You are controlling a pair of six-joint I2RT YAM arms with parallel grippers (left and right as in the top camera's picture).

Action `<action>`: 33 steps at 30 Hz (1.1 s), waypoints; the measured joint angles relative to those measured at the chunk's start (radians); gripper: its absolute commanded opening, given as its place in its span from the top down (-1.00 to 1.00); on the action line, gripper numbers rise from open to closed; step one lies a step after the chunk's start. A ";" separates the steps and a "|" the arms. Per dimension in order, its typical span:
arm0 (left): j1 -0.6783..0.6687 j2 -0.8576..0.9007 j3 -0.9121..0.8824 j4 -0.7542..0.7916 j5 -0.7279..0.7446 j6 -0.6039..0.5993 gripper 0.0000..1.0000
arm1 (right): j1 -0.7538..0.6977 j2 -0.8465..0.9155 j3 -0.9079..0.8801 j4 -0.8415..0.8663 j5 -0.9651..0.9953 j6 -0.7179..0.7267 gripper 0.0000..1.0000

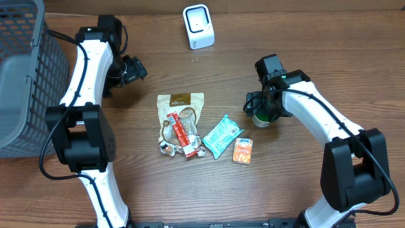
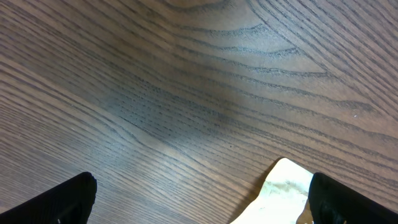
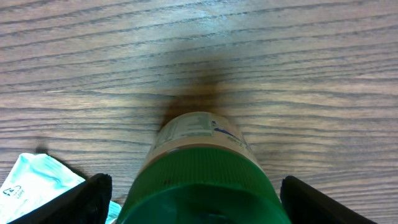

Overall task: Scan the item barcode
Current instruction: 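Lift the green-lidded jar and carry it up toward the white scanner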

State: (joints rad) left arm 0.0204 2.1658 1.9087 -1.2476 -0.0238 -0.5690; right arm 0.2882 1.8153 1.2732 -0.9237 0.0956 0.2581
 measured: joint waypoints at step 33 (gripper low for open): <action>0.000 0.000 0.000 0.000 0.000 0.000 -1.00 | 0.000 0.000 -0.098 0.121 0.009 -0.001 -0.15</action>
State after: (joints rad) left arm 0.0204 2.1662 1.9087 -1.2480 -0.0235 -0.5686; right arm 0.2882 1.8153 1.1751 -0.8024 0.1047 0.2573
